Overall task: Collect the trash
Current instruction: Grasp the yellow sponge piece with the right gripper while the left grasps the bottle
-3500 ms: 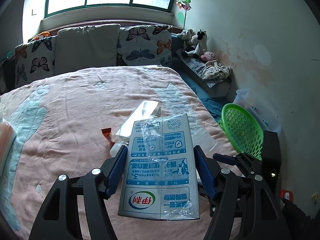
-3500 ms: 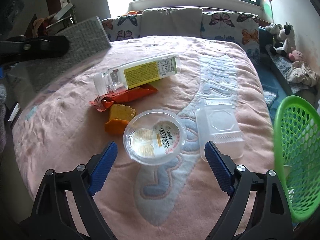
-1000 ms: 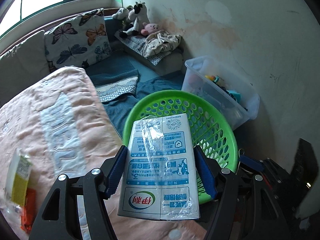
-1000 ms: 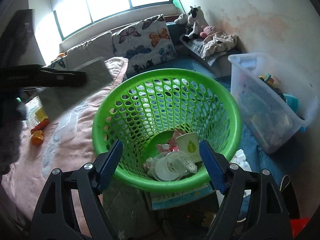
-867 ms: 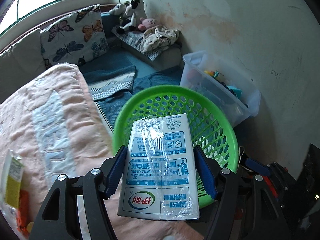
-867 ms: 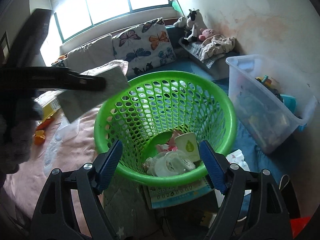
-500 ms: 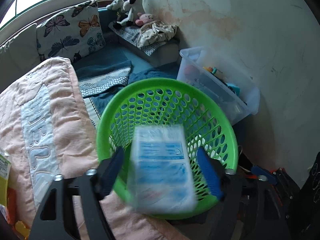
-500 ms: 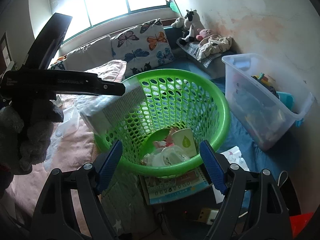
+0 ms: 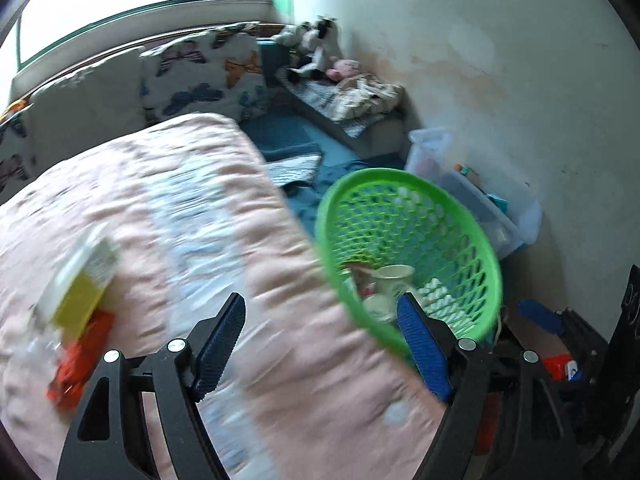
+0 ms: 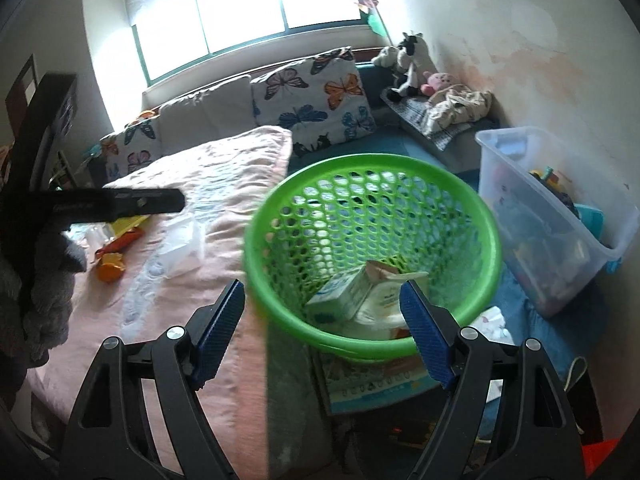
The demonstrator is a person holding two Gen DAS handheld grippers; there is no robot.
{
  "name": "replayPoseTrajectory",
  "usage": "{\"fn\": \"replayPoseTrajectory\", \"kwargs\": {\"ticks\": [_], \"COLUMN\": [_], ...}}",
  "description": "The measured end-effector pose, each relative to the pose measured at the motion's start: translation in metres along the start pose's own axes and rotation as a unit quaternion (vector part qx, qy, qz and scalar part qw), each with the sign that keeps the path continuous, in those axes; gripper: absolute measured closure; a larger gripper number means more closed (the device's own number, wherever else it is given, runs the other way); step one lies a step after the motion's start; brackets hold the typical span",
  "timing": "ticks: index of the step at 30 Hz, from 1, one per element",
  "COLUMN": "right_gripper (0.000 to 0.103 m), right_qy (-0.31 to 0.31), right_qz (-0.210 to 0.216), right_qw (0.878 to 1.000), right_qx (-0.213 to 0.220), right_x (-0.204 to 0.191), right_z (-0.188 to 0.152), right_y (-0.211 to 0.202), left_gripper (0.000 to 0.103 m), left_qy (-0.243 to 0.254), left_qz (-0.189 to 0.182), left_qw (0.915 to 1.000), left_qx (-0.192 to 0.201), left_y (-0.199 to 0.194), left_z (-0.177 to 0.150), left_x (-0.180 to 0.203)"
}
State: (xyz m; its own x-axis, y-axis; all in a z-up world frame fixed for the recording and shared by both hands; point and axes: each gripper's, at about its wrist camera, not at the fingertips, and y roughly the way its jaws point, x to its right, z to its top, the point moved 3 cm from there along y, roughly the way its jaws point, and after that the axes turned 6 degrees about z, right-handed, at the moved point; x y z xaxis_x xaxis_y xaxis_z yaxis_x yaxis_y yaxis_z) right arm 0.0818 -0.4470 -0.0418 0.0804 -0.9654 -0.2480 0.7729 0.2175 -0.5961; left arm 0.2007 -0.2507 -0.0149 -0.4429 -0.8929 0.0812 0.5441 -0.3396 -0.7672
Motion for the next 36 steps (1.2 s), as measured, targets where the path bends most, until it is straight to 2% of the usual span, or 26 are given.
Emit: {"fn": "replayPoseTrajectory", "kwargs": {"ticks": [7,17,26,36], "right_gripper": [0.023,0.023,0.023,0.024], "right_qy": [-0.021,-0.053,-0.089,-0.134], "right_qz": [0.025,0.066,0.118,0.169], "right_qw": [0.999,0.996,0.987,0.971], "right_qx": [-0.008,-0.03,-0.059,-0.105], "right_x": [-0.031,-0.08,-0.141,-0.207], "right_z": [0.005,0.011,0.01,0.004], "right_y": [0.011,0.033,0.061,0.103], "left_gripper": [0.027,0.027,0.027,0.027], "left_qy": [-0.046,-0.1,-0.136,-0.155], "left_qz": [0.048,0.108,0.122,0.13], "left_qw": [0.9977,0.9887,0.9827,0.9787], "left_qx": [0.01,0.029,0.03,0.034], "left_y": [-0.022,-0.053,-0.067,-0.082], "left_z": [-0.019,-0.031,-0.043,-0.053], "left_x": [-0.065,-0.152,-0.199,-0.231]}}
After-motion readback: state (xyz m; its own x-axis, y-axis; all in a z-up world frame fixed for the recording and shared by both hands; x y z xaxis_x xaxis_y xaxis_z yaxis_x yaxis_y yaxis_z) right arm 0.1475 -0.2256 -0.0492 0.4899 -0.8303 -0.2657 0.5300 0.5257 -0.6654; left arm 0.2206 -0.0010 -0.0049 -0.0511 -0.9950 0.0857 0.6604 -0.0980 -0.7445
